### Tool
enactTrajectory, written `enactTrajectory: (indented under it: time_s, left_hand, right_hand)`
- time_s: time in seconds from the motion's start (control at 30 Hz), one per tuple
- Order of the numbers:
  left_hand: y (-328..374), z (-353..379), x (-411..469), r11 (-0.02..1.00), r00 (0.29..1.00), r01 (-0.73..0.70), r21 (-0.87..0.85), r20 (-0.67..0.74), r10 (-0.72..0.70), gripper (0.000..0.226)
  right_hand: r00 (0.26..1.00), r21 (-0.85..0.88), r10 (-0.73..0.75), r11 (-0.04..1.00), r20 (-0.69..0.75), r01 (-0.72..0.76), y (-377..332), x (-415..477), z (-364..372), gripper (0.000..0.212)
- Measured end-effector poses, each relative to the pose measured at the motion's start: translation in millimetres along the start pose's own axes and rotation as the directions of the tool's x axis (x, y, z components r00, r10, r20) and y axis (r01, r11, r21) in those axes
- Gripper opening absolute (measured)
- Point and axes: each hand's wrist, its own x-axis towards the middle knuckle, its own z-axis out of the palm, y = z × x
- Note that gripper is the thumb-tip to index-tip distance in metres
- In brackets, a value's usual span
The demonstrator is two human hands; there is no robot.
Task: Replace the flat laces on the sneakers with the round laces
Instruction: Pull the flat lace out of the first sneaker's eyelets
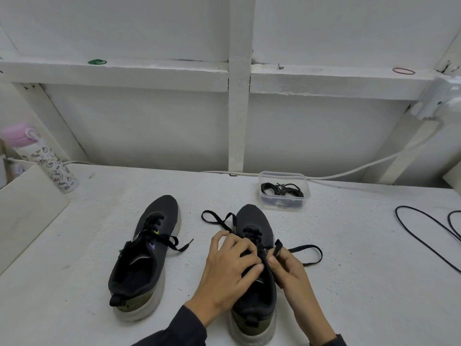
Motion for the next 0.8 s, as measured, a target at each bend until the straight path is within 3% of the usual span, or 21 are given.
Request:
enactTrajectory:
  time_s: [0.2,0.47,0.8]
  left_hand:
    - [-0.8,1.4,1.4,0.999,1.0,-0.017,0.033,0.022,0.017,0.022]
    - [7.4,-1.5,2.8,0.985,0.992,-0.024,0.174,-0.115,0.044,0.016]
    - [8.6,-4.7,1.6,0.984,0.997,-0.018,0.176,-0.072,0.031,0.016]
  right_hand:
    - [0.999,-0.102,-0.054,0.993,-0.009,0.053,2.9,5.3,2.3,0.017]
    - [0.998,0.03,-0.014,0.999,-0.06,0.016,6.7,2.0,3.2,0.012]
    - [0.998,0.121,-0.025,0.992,-0.054,0.031,5.0,-6.1,-2.1,0.011]
